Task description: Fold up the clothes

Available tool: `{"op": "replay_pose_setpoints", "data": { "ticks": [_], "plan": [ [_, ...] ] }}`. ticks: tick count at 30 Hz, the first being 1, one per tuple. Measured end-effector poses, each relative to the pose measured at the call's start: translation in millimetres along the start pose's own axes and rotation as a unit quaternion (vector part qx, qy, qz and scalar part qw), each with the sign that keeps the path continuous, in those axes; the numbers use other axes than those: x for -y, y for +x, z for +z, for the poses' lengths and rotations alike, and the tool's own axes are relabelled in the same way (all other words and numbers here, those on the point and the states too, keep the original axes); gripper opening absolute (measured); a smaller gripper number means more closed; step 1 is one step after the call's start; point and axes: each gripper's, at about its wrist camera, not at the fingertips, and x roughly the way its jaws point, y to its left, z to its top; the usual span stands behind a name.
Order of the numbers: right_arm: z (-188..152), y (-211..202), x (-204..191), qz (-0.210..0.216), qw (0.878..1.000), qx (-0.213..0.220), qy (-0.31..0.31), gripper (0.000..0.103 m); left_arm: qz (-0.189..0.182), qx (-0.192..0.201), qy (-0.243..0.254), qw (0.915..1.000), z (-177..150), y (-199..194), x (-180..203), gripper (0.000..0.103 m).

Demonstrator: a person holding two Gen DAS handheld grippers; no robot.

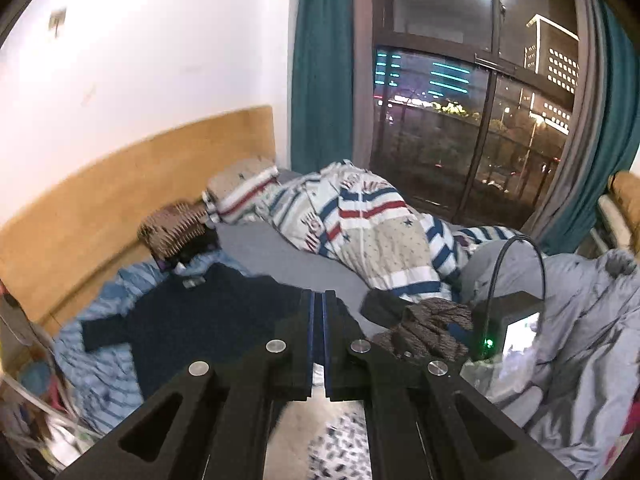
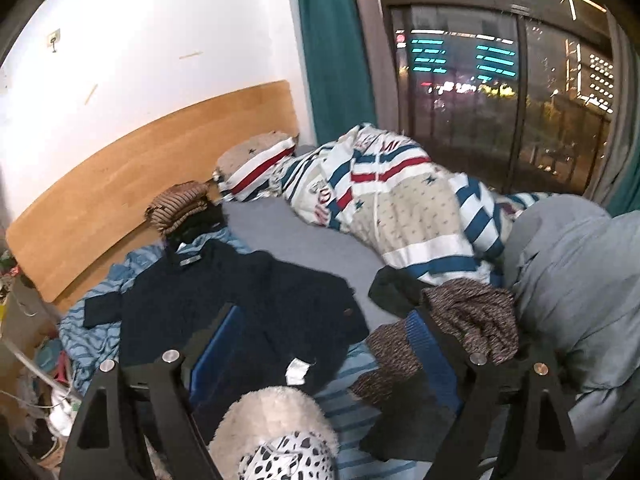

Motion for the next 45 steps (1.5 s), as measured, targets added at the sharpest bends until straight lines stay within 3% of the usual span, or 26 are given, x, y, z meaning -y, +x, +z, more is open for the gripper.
{"op": "replay_pose_setpoints", "data": {
  "ticks": [7,13,16,18,22,26,27,29,33,38,41,42,45],
  "plan": [
    [-5.8,3.9,4.0,-0.031,0.999,0.000,-0.006,0.087,0.017,0.049,-0.032,0.9981,-16.2,-7.1,-9.1,0.003],
    [-11.1,11.6,3.1,-0.005,1.000,-0.015,-0.004,0.087,-0.049,-0.006,-0.032,0.9983,19.4,10.6,14.0,0.003],
    [-12.8,19.8,4.0,0.005,1.000,-0.027,0.002,0.087,-0.054,0.043,0.003,0.9976,20.4,-5.0,25.8,0.003],
    [-14.2,24.6,5.5,0.002,0.999,-0.034,0.004,0.087,-0.025,0.047,-0.016,0.9985,15.4,-0.5,19.7,0.003],
    [-17.2,33.5,10.9,-0.002,0.999,-0.040,0.005,0.087,-0.037,0.010,-0.059,0.9975,0.4,13.3,0.7,0.003],
    [-18.6,46.5,17.6,0.003,0.998,-0.056,0.014,0.087,-0.002,0.045,-0.086,0.9952,-27.9,11.6,-19.1,0.003],
    [-19.4,48.8,19.4,0.002,0.998,-0.058,0.015,0.087,-0.005,0.051,-0.089,0.9947,-33.4,13.5,-22.2,0.003],
    [-21.0,52.8,23.0,0.004,0.998,-0.058,0.019,0.087,-0.035,0.026,-0.108,0.9933,-46.4,40.6,-38.5,0.003],
    [-26.9,65.2,28.3,0.022,0.997,-0.070,0.030,0.087,-0.008,-0.054,-0.203,0.9777,-78.9,96.4,-74.9,0.003],
    [-42.6,88.0,33.5,0.037,0.993,-0.103,0.053,0.087,-0.010,-0.100,-0.280,0.9546,-131.6,132.8,-110.2,0.003],
    [-53.5,100.4,35.5,0.053,0.988,-0.123,0.073,0.087,-0.003,-0.145,-0.334,0.9315,-161.3,150.1,-142.3,0.003],
    [-57.9,103.3,35.1,0.063,0.986,-0.130,0.083,0.087,0.006,-0.157,-0.361,0.9194,-169.5,153.9,-155.2,0.003],
    [-70.2,113.2,30.3,0.103,0.977,-0.153,0.104,0.087,0.009,-0.154,-0.413,0.8978,-185.7,147.5,-185.7,0.003]
  ]
}}
